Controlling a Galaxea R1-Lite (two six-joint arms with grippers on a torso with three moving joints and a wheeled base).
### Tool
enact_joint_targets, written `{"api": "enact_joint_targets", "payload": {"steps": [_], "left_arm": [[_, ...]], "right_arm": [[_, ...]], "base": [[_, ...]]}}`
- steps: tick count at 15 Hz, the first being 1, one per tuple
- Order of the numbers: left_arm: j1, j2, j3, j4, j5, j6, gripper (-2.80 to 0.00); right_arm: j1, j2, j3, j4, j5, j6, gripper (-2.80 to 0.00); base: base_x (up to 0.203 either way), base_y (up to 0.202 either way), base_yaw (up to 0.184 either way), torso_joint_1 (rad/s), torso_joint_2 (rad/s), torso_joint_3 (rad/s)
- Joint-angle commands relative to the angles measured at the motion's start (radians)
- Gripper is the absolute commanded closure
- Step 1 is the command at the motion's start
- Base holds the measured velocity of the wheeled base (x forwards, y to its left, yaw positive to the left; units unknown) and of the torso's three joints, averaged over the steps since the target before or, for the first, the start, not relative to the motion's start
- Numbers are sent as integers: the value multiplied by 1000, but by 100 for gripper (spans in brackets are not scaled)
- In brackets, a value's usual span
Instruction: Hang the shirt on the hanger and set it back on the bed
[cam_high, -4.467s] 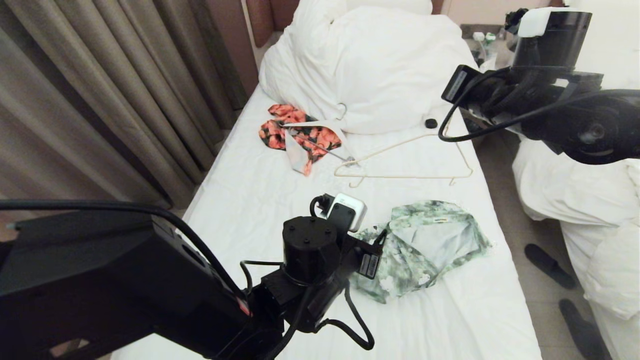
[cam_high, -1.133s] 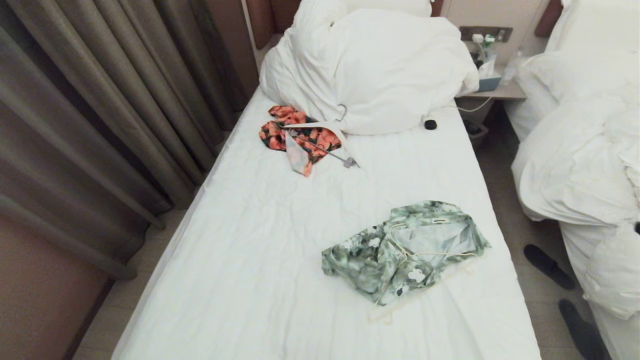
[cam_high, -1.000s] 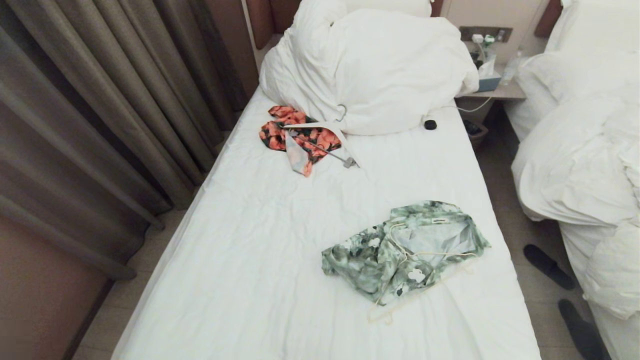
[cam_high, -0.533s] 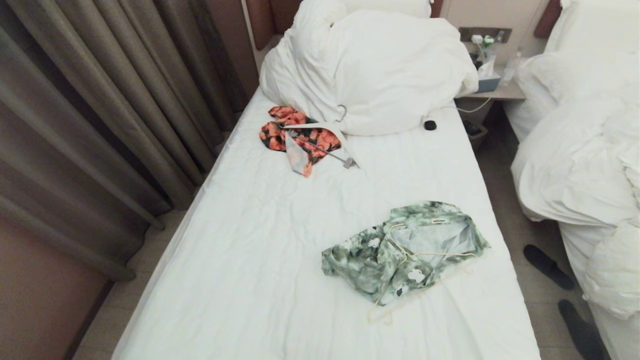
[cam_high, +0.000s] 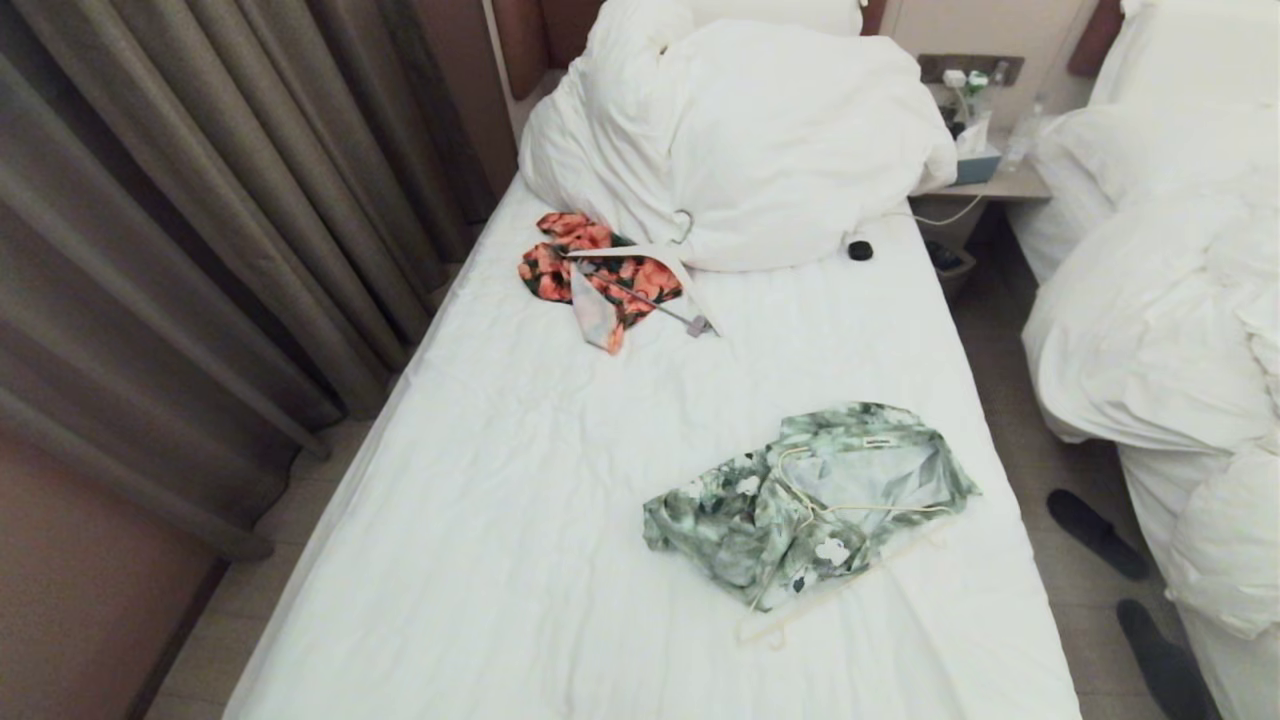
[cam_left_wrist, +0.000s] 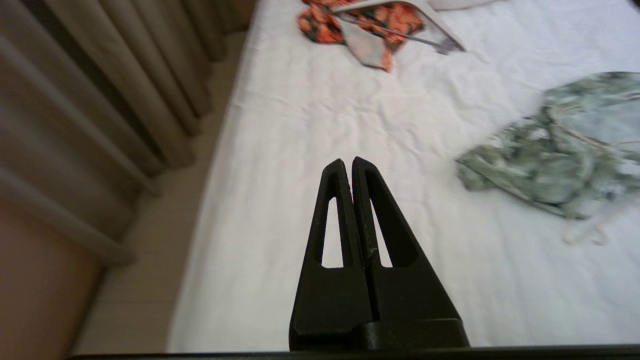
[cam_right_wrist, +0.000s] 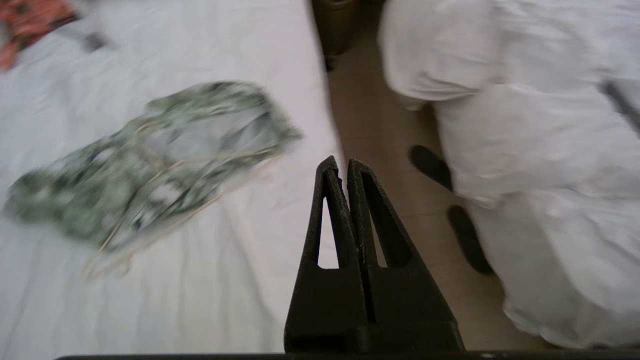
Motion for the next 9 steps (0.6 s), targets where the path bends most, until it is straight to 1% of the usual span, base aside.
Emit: {"api": "enact_joint_targets", "payload": {"steps": [1,2,4,5,7,8,9], "left_arm": [[0,-2,22,11,-33,-16,0],[-1,-2,25,28,-38,-20,0],[-1,-2,25,74,-41,-18,0],[-1,-2,23,89,-43,-20,0],[-1,-2,22,89,-42,-19,0],[-1,-2,22,89,-40,-14,0],[-1,-2,22,94,-40,-16,0]], "right_arm": [[0,-103,67,5,72,-10,0],[0,-109,97,2,135,-12,0],[0,-108,111,-2,266,-23,0],[0,-108,127,-2,305,-36,0],[0,-108,127,-2,301,-53,0],[0,-108,139,-1,298,-102,0],[-1,-108,148,-3,299,-127,0]], "base": [[0,0,0,0,0,0],[0,0,0,0,0,0],[0,0,0,0,0,0],[0,0,0,0,0,0],[0,0,0,0,0,0],[0,0,0,0,0,0],[0,0,0,0,0,0]]}}
